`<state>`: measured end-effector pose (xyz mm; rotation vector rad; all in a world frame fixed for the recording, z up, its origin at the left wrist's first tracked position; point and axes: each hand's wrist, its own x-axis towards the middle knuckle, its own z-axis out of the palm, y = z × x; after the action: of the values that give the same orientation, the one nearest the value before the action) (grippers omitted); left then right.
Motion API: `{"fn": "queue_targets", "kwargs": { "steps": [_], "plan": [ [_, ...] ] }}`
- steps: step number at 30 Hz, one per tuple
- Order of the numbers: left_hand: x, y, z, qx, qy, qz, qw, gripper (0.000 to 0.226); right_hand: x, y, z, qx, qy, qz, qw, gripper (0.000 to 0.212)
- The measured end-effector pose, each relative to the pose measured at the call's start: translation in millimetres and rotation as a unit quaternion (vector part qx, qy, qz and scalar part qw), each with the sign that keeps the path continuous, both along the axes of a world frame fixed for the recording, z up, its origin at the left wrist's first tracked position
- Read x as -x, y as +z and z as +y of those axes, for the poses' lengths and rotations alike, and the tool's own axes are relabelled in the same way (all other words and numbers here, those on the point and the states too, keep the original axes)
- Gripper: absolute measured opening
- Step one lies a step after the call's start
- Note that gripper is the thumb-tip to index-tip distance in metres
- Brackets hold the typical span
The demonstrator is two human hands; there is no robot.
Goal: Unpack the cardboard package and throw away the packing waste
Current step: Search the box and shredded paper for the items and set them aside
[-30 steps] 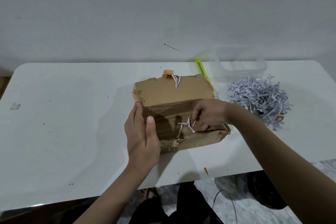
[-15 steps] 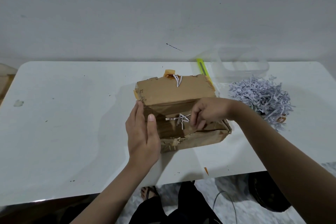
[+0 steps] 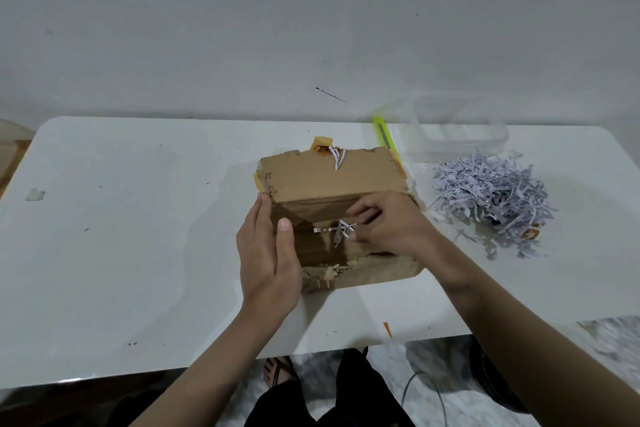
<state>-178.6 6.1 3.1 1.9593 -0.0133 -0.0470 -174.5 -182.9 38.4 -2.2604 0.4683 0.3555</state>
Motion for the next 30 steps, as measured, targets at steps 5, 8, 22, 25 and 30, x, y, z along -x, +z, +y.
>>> {"fn": "queue_targets", "kwargs": {
  "steps": [5, 8, 22, 25, 30],
  "plan": [
    [-1.2, 0.1, -0.3, 0.0, -0.002, 0.013, 1.0, 0.076, -3.0, -15.6, 19.7, 0.086, 0.024, 0.021, 0.996, 0.031],
    [-0.4, 0.8, -0.6, -0.006, -0.003, 0.013, 1.0, 0.07, -7.1, -21.4, 31.3, 0.07, -0.011, 0.013, 0.997, 0.021],
    [2.6, -0.8, -1.4, -0.009, -0.007, -0.009, 1.0, 0.063, -5.4, -34.0, 38.3, 0.002, -0.122, -0.032, 0.992, 0.008],
    [2.8, -2.4, -0.8, -0.015, -0.009, -0.019, 1.0, 0.067, -7.2, -32.6, 33.5, -0.046, -0.142, -0.021, 0.989, 0.005],
    [1.2, -5.3, -1.1, -0.022, -0.003, -0.042, 0.999, 0.075, -3.8, -10.1, 25.3, -0.223, -0.179, -0.008, 0.958, 0.009]
  ]
}}
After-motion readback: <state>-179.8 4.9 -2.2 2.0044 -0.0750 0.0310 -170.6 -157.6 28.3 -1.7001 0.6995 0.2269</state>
